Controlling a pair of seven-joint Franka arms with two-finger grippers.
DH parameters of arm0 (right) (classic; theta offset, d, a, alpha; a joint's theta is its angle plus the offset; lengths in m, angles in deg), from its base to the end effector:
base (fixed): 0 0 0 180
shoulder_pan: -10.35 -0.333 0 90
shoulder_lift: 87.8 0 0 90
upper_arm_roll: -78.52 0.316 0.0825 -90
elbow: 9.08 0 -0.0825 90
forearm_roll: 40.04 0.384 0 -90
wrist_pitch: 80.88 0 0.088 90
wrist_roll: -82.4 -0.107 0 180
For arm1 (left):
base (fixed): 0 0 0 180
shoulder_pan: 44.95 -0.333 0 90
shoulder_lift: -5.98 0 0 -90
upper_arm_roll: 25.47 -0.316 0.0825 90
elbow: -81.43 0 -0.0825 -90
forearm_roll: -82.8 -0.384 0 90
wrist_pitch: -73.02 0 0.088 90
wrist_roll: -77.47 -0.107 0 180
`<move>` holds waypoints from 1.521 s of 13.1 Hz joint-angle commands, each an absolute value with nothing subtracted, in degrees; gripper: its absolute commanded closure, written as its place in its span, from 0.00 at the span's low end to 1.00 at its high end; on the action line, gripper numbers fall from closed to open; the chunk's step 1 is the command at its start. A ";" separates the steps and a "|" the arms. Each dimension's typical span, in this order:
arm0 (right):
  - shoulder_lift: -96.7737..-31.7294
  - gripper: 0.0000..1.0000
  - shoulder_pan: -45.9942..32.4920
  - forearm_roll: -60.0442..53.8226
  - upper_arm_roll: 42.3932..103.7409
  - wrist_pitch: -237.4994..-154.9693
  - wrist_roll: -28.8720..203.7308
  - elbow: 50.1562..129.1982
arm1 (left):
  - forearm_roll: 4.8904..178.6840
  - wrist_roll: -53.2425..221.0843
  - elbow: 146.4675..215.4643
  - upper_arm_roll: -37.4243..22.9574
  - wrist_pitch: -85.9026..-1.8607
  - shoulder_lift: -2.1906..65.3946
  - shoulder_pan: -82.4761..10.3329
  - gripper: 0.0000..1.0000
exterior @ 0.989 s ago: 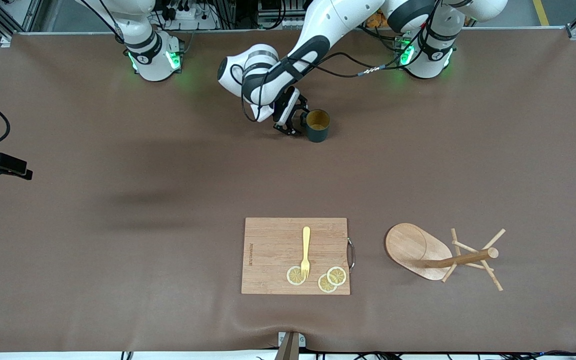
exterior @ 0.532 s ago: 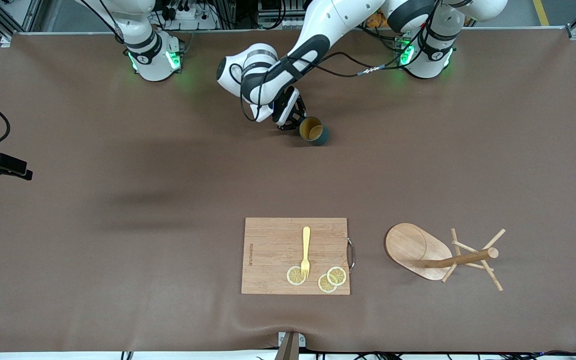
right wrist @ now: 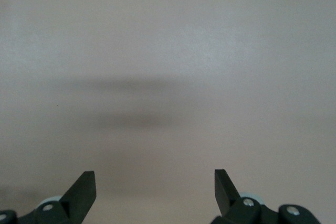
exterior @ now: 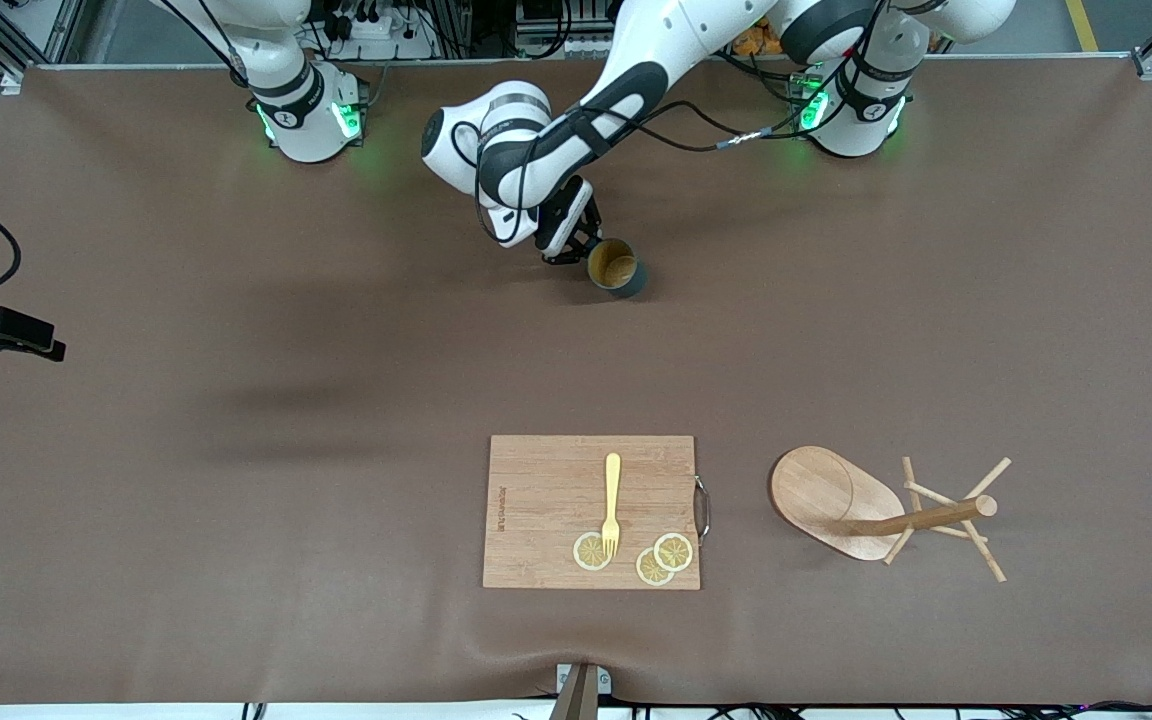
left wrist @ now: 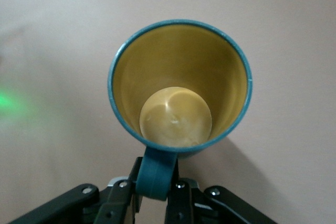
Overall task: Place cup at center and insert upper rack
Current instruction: 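Lift and carry the teal mug toward the wooden mug tree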
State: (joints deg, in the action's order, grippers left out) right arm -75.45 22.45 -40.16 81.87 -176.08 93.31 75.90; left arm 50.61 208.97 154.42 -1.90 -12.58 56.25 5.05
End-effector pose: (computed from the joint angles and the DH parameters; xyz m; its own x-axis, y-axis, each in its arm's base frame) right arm 0.6156 -0.0985 0.5469 0.9987 0.0371 -0.0342 0.0365 -0.9992 -0.0172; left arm 0.3064 -0.6086 0.2214 0.5856 0.6407 0.4965 0.8082 -0.5087 -0.2968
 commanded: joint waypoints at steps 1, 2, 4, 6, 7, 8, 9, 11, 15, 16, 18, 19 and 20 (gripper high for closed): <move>-75.15 0.00 22.92 -39.34 82.38 -175.98 94.00 75.21 | 55.71 205.19 155.87 -0.86 -17.14 48.10 -1.24 1.00; -75.23 0.00 22.74 -39.25 82.38 -175.98 93.91 75.21 | 57.38 203.17 155.96 -0.60 -18.55 46.34 -3.18 1.00; -75.24 0.00 22.39 -39.25 82.73 -175.89 93.74 75.21 | 63.96 198.00 156.31 -0.69 -22.50 42.12 -8.88 1.00; -75.32 0.00 21.60 -39.34 82.82 -175.89 93.65 75.21 | 70.36 192.46 156.31 -0.60 -25.75 39.13 -14.86 1.00; -75.32 0.00 21.16 -39.34 82.82 -175.80 93.65 75.21 | 74.14 189.73 156.31 -0.34 -27.60 37.72 -18.02 1.00; -75.32 0.00 20.90 -39.34 82.82 -175.71 93.56 75.21 | 77.23 187.18 156.31 0.01 -28.92 36.84 -20.57 1.00; -75.32 0.00 20.81 -39.25 82.82 -175.71 93.56 75.21 | 80.04 184.63 156.31 0.19 -29.54 36.13 -23.21 1.00; -75.32 0.00 20.81 -39.25 82.82 -175.71 93.56 75.21 | 86.71 178.84 156.40 1.94 -30.69 35.08 -29.09 1.00; -75.24 0.00 20.45 -39.25 82.82 -175.88 93.47 75.21 | 99.89 164.96 156.75 2.92 -30.69 33.32 -39.64 1.00; -75.32 0.00 20.63 -39.25 82.82 -175.89 93.47 75.21 | 104.20 160.48 156.93 2.92 -30.52 33.05 -42.46 1.00; -75.24 0.00 20.63 -39.25 82.82 -175.89 93.47 75.21 | 110.63 153.53 157.28 2.92 -29.56 32.61 -47.30 1.00; -75.24 0.00 20.54 -39.25 82.74 -175.89 93.47 75.21 | 113.18 151.06 157.28 2.83 -28.16 32.61 -49.15 1.00; -75.24 0.00 20.72 -39.25 82.74 -175.89 93.56 75.21 | 115.82 148.42 157.28 2.83 -27.10 32.79 -51.25 1.00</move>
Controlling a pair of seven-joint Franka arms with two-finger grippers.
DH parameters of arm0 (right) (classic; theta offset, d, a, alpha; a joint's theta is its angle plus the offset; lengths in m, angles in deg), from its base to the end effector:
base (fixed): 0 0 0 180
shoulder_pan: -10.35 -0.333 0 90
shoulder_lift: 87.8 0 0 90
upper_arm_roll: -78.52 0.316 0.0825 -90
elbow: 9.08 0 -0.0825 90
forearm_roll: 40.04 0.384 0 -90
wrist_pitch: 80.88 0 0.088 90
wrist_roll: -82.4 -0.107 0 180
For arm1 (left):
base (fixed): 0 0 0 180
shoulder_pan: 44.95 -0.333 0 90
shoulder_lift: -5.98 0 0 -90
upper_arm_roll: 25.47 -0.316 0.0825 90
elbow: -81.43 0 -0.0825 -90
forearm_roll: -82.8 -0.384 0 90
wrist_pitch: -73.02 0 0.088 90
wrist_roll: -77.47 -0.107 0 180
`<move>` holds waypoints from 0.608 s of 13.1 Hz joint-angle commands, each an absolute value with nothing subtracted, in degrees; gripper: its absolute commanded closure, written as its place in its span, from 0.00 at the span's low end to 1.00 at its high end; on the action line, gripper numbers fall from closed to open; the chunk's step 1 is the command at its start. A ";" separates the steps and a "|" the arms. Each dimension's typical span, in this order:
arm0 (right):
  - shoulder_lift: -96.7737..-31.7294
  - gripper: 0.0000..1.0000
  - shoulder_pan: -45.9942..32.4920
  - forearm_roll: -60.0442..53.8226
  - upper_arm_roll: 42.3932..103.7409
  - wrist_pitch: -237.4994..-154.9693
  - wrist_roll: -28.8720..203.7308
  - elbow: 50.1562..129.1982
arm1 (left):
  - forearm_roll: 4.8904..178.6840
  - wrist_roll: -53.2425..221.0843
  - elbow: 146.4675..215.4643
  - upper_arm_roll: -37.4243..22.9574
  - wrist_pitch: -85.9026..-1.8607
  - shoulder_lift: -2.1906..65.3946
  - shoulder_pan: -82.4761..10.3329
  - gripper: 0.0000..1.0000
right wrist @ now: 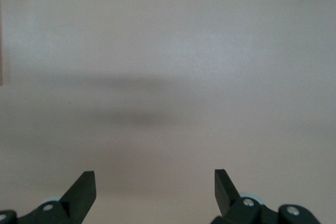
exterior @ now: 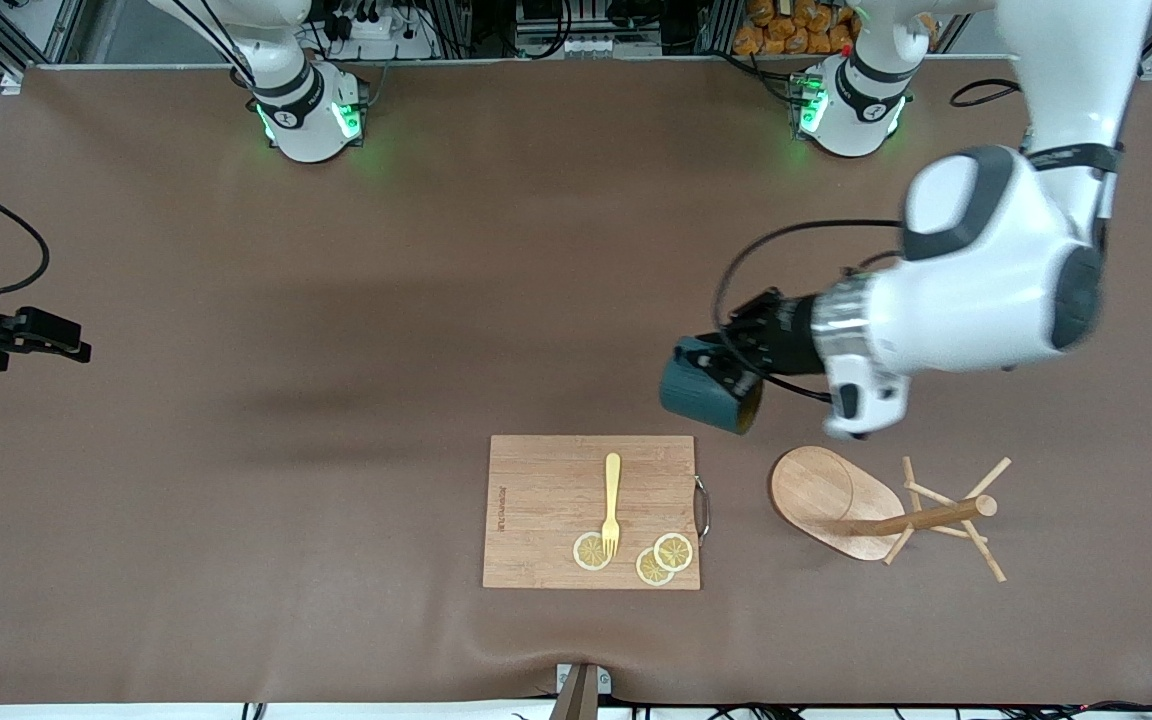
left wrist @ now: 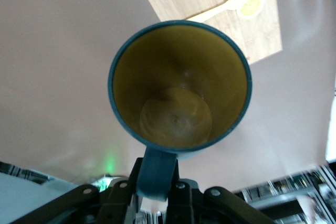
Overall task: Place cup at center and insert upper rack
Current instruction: 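Lift and carry the teal mug toward the wooden mug tree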
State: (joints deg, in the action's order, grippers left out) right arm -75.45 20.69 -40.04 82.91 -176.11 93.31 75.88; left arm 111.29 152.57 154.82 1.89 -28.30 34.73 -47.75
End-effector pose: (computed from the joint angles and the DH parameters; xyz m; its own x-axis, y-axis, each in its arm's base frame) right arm 0.6196 -0.0692 0.5472 0.9958 0.0853 -0.0319 0.0846 -0.9962 -0.0228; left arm 0.6483 -0.2593 0.5113 0.4451 0.6324 -0.6340 0.8751 -0.4575 0.1580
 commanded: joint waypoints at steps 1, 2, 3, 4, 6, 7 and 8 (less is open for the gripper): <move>-75.24 0.00 21.07 -39.25 82.74 -175.97 93.65 75.21 | 119.50 145.27 157.19 2.83 -25.44 33.14 -53.62 1.00; -75.24 0.00 21.07 -39.25 82.74 -175.98 93.65 75.21 | 123.10 142.36 157.19 2.83 -23.94 33.31 -55.74 1.00; -75.24 0.00 20.90 -39.25 82.74 -175.89 93.56 75.21 | 126.18 139.98 157.10 2.83 -22.27 33.92 -57.76 1.00; -75.24 0.00 21.07 -39.25 82.74 -175.89 93.73 75.21 | 129.69 138.13 156.93 2.83 -20.17 34.80 -59.78 1.00; -75.24 0.00 21.16 -39.25 82.65 -175.89 93.74 75.21 | 136.20 133.05 156.93 2.48 -16.65 36.56 -63.04 1.00; -75.24 0.00 21.16 -39.25 82.65 -175.89 93.74 75.21 | 138.23 130.32 156.93 2.22 -14.54 37.70 -64.44 1.00; -75.24 0.00 21.16 -39.25 82.73 -175.97 93.82 75.21 | 140.43 127.25 156.93 1.43 -12.00 39.28 -65.85 1.00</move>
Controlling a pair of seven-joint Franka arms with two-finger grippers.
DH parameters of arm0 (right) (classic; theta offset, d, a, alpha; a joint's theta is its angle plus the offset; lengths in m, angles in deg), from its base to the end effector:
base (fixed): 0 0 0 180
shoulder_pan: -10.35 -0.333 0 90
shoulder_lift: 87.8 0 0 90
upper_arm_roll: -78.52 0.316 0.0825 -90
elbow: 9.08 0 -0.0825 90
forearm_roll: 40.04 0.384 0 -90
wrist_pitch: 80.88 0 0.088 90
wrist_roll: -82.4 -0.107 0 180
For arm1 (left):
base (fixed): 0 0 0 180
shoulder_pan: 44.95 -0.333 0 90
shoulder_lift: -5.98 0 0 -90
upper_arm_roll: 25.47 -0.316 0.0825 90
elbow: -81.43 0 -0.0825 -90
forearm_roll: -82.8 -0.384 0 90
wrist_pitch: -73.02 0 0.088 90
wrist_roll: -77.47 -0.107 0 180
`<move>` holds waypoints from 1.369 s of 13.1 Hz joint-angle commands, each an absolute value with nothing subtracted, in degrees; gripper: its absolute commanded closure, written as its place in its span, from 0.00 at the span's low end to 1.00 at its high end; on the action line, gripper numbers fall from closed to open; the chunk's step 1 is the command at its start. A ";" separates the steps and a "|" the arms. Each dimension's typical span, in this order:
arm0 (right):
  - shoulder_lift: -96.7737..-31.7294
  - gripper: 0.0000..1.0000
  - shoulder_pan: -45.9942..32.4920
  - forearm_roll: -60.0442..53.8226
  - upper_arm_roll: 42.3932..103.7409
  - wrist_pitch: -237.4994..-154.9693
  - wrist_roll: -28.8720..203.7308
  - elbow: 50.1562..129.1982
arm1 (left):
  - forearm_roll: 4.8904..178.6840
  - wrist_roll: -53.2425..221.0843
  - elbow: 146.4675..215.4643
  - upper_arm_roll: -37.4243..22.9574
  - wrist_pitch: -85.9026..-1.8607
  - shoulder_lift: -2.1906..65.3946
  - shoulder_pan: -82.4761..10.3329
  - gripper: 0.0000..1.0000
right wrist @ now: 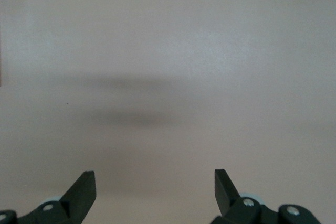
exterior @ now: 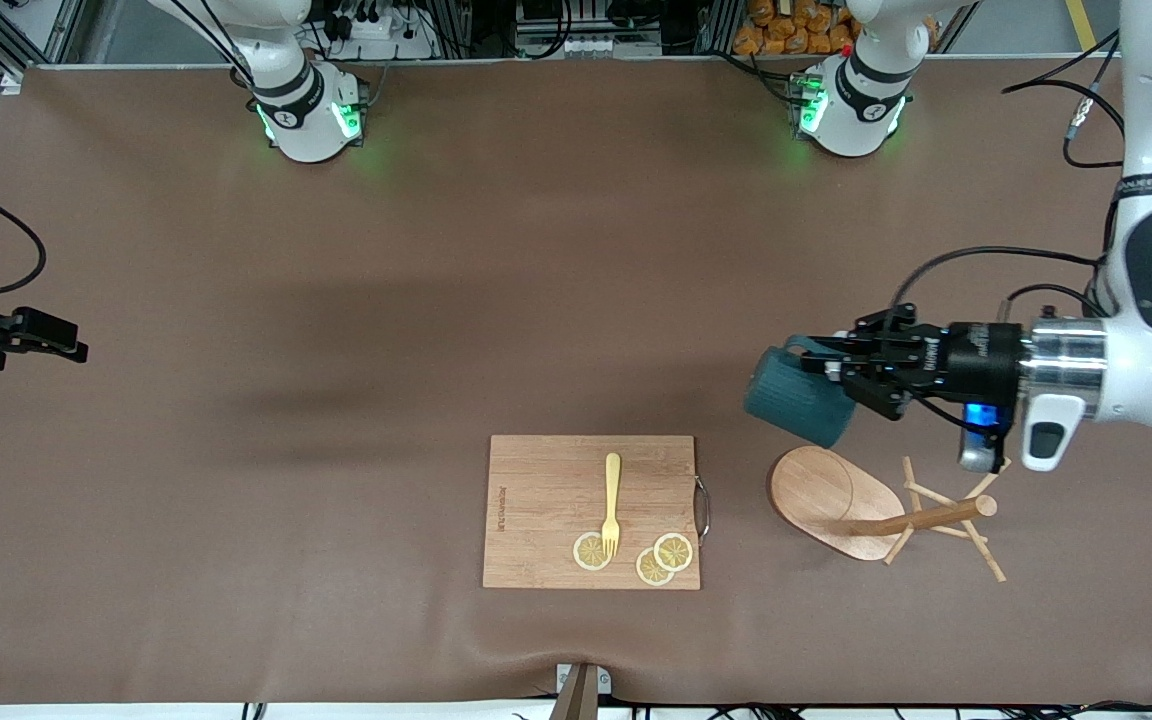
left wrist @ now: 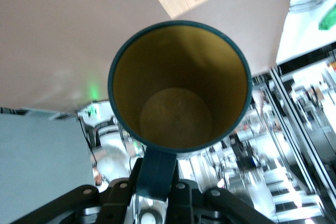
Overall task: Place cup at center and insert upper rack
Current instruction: 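Lift and carry the teal mug toward the wooden mug tree, then hang the mug handle onto a mug tree peg with the left gripper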
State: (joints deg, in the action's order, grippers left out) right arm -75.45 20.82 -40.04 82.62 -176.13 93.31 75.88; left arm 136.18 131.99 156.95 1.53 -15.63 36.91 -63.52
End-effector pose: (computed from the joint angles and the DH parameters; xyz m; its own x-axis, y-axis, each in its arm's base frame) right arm 0.6192 -0.0735 0.5472 0.9964 0.0781 -0.0319 0.0774 -0.9968 -0.0217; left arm 0.6749 -0.1107 0.4957 0.4311 0.2428 -0.8690 0.8690 -0.3711 0.3274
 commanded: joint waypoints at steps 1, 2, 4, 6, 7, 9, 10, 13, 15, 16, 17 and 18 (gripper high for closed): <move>-75.24 0.00 21.16 -39.25 82.74 -175.89 93.74 75.21 | 142.45 124.87 156.93 0.64 -9.28 40.86 -67.17 1.00; -75.24 0.00 21.16 -39.25 82.65 -175.97 93.74 75.21 | 143.34 123.19 156.93 0.02 -7.16 42.27 -67.97 1.00; -75.24 0.00 21.33 -39.25 82.65 -175.97 93.91 75.21 | 144.31 119.93 156.84 -0.68 -4.42 44.29 -69.29 1.00; -75.24 0.00 21.25 -39.34 82.65 -175.89 93.91 75.21 | 144.49 118.61 156.84 -1.91 -4.06 44.48 -69.91 1.00; -75.24 0.00 21.33 -39.34 82.65 -175.97 93.91 75.21 | 144.49 117.99 156.75 -2.87 -3.63 44.48 -69.91 1.00; -75.24 0.00 21.25 -39.34 82.65 -175.89 93.91 75.21 | 144.41 115.98 156.84 -4.19 -3.62 45.09 -69.91 1.00; -75.24 0.00 21.25 -39.34 82.65 -175.97 93.91 75.21 | 144.41 114.57 156.75 -4.46 -3.62 45.61 -69.91 1.00; -75.24 0.00 21.25 -39.34 82.65 -175.89 93.91 75.21 | 144.41 111.49 156.84 -5.61 -3.62 46.41 -69.91 1.00; -75.24 0.00 21.25 -39.34 82.65 -175.98 93.91 75.21 | 144.58 110.35 156.75 -5.69 -3.71 46.94 -69.91 1.00; -75.24 0.00 21.25 -39.34 82.65 -175.89 93.91 75.21 | 144.67 109.99 156.75 -5.70 -3.71 46.94 -69.91 1.00; -75.24 0.00 21.25 -39.43 82.65 -175.97 93.91 75.21 | 145.02 109.64 156.75 -5.78 -3.97 47.20 -69.91 1.00; -75.24 0.00 21.25 -39.52 82.65 -175.89 93.91 75.21 | 145.46 109.12 156.58 -6.22 -4.24 47.46 -69.82 1.00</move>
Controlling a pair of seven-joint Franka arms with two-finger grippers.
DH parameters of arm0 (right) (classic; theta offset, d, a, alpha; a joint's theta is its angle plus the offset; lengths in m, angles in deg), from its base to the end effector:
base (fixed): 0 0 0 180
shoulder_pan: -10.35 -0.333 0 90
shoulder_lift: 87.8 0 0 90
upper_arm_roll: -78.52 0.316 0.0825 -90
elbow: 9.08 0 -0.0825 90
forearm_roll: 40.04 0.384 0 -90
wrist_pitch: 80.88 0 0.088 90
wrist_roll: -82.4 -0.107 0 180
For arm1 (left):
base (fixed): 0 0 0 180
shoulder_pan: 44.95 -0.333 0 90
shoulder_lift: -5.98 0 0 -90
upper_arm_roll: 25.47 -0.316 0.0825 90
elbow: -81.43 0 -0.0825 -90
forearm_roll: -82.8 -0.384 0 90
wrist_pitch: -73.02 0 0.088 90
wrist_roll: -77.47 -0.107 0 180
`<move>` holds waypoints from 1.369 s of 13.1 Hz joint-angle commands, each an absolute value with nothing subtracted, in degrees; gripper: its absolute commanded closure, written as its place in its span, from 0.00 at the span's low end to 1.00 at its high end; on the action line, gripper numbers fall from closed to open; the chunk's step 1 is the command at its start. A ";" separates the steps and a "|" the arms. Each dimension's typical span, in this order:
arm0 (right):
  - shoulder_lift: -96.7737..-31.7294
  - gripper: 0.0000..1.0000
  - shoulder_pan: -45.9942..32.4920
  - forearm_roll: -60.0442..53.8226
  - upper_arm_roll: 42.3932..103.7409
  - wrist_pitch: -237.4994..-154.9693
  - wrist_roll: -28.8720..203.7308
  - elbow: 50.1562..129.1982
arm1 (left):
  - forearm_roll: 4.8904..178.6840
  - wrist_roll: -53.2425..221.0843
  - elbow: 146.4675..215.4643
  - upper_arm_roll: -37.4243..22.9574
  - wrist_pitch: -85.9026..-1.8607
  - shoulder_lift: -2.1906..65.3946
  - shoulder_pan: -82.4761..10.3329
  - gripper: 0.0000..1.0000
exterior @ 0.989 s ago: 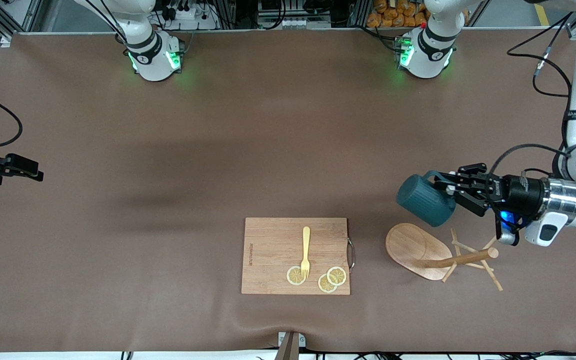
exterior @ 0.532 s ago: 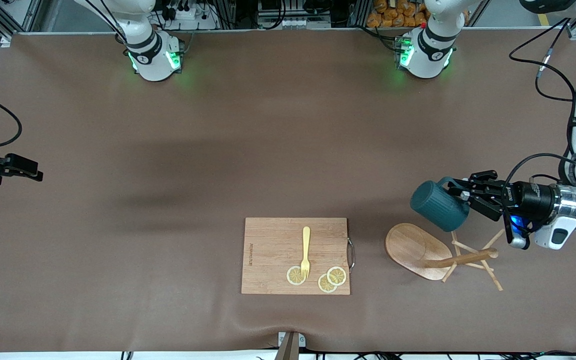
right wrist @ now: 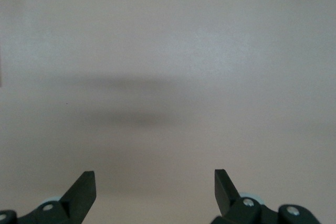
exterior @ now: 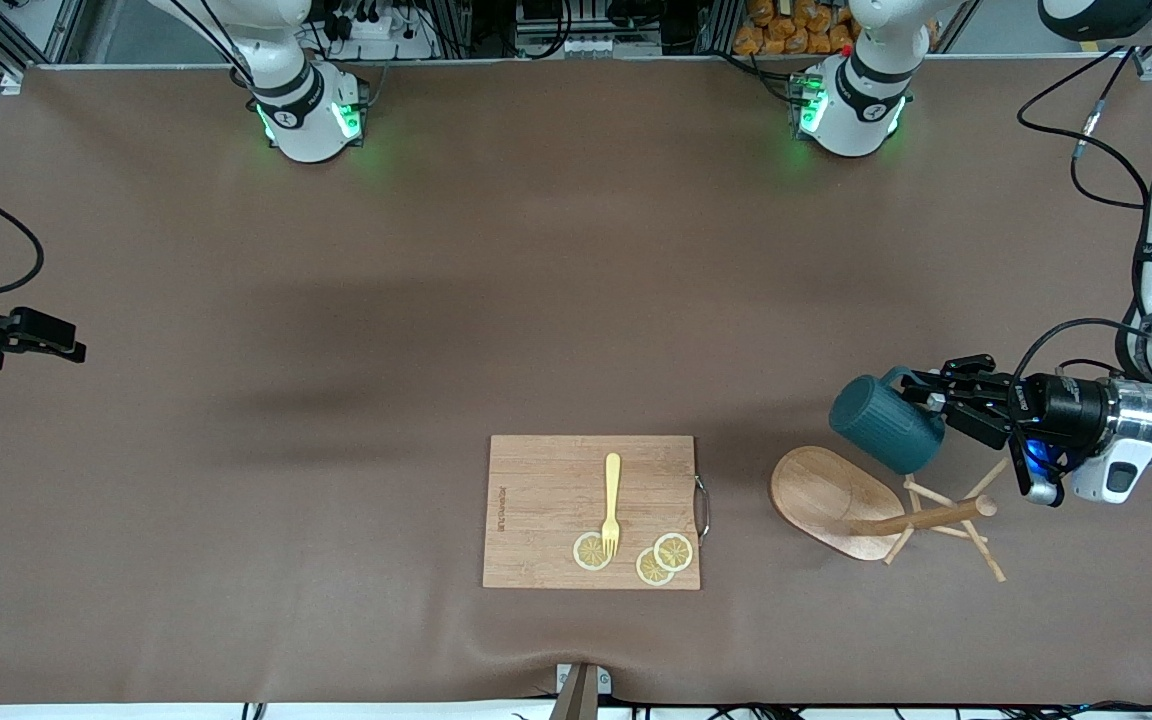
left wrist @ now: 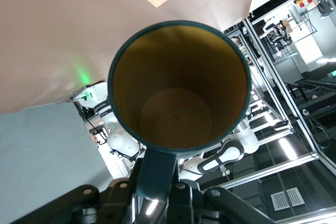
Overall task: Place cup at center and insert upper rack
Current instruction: 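Hang the mug handle onto a mug tree peg with the left gripper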
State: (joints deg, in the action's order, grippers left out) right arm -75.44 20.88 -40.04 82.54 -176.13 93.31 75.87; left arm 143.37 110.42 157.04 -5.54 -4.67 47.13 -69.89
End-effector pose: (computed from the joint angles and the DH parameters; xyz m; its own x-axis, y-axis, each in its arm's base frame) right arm 0.6191 -0.0749 0.5472 0.9966 0.0757 -0.0319 0.0750 -0.9970 -0.0214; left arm 0.6859 0.0158 0.3791 0.5123 0.0028 -0.8588 0.8251 -0.2791 0.4913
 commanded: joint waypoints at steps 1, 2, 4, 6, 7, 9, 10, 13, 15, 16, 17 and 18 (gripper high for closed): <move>-75.24 0.00 21.33 -39.52 82.56 -175.89 93.91 75.21 | 145.46 108.50 156.58 -6.31 -4.76 47.55 -69.82 1.00; -75.24 0.00 21.33 -39.52 82.56 -175.89 94.00 75.21 | 145.55 107.80 156.58 -6.31 -5.29 47.73 -69.82 1.00; -75.24 0.00 21.33 -39.52 82.56 -175.89 93.91 75.21 | 146.51 106.57 156.66 -6.40 -6.52 47.90 -69.82 1.00; -75.24 0.00 21.33 -39.60 82.56 -175.97 93.91 75.21 | 146.60 106.30 156.84 -6.49 -8.18 47.90 -69.64 1.00; -75.24 0.00 21.42 -39.61 82.47 -175.89 93.91 75.21 | 146.60 106.30 156.75 -6.49 -8.89 48.08 -69.56 1.00; -75.24 0.00 21.33 -39.61 82.47 -175.98 93.91 75.21 | 146.60 106.04 156.84 -6.57 -10.12 48.17 -69.38 1.00; -75.24 0.00 21.33 -39.61 82.47 -175.98 94.00 75.21 | 146.60 105.51 156.84 -6.57 -10.47 48.17 -69.29 1.00; -75.24 0.00 21.33 -39.61 82.47 -175.98 94.00 75.21 | 146.52 105.16 156.93 -6.57 -10.65 48.26 -69.20 1.00; -75.24 0.00 21.33 -39.61 82.47 -175.98 94.00 75.21 | 146.60 104.98 156.93 -7.10 -10.65 48.61 -69.29 1.00; -75.24 0.00 21.42 -39.61 82.47 -175.98 94.00 75.21 | 146.69 104.89 156.84 -7.54 -10.65 48.61 -69.20 1.00; -75.15 0.00 21.33 -39.61 82.47 -175.98 94.00 75.21 | 146.69 104.89 156.93 -7.63 -10.65 48.61 -69.20 1.00; -75.15 0.00 21.33 -39.61 82.47 -175.98 94.00 75.21 | 146.60 104.89 156.93 -7.63 -10.65 48.61 -69.20 1.00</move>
State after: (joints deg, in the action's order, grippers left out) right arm -75.44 20.95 -40.04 82.35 -176.13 93.31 75.87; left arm 145.05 106.01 157.04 -7.08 -10.51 48.48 -69.58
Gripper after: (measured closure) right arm 0.000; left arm 0.793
